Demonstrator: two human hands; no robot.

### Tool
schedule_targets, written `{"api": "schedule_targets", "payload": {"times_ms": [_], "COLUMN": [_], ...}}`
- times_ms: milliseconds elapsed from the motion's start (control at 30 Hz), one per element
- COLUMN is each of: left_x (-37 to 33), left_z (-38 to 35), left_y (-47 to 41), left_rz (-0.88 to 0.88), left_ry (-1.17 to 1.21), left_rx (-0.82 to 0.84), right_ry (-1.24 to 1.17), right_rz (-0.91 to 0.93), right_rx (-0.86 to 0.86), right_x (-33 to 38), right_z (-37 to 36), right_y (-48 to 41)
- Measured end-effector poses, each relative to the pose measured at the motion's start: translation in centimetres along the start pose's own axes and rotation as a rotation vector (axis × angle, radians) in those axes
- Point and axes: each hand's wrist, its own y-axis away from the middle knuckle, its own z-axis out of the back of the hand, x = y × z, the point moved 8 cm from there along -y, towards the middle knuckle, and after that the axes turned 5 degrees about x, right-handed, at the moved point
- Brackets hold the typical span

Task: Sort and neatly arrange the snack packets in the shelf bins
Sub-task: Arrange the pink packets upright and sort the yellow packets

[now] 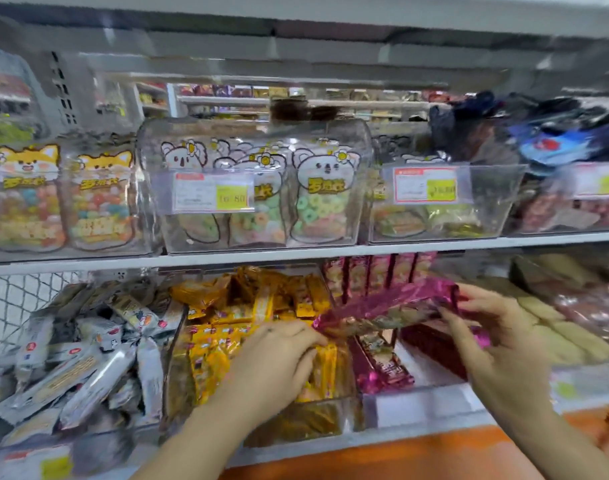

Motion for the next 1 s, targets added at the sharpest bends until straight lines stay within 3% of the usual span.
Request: {"api": "schedule_targets", "payload": {"times_ms": [100,200,367,500,667,767,867,933,1000], "left_x": [-2.1,-3.8,-5.8,-6.8,-7.0,-6.7,-6.1,-5.7,-5.9], "left_z": [-1.3,-1.9,-3.2,-6.0,-10.2,-12.8,-15.0,-16.0,-16.7], "left_y": [-1.7,-3.5,-6.5,-9.1,-12.4,-13.7,-13.9,-14.1,-14.0], "left_rz": [-0.049,-0.088,-0.129,-0.132,-0.086,-0.041,0.036,0.094,0.112], "left_ry": [0.007,-0.01,-0.047,-0.099,-0.097,-0.145,-0.234,-0.288,-0.324], "left_rx": [0.076,0.101,0.154,0.308,0.526,0.648,0.802,0.894,0.984], "right_ry": [0.037,0.033,0.137,0.254,0.361,0.44,0.61,0.669,0.651], "right_rz": [-0.041,0.043,0.142,0.128,0.146,0.01,-0.203,-0.273,-0.289], "right_rx": [-0.094,-0.158,-0.096,-0.048,-0.114,-0.013,0.204,0.329,0.342], "right_x": [-2.3,-2.2,-2.9,-4.9,-5.9,-8.8,-12.3,-13.3,-13.1], "right_z": [1.9,3.3,4.2,4.6,7.0,6.5,5.0,4.4,4.7], "right_y": [0.5,0.3,0.6,0.7,0.2,0.7,2.1,2.7,2.7]}}
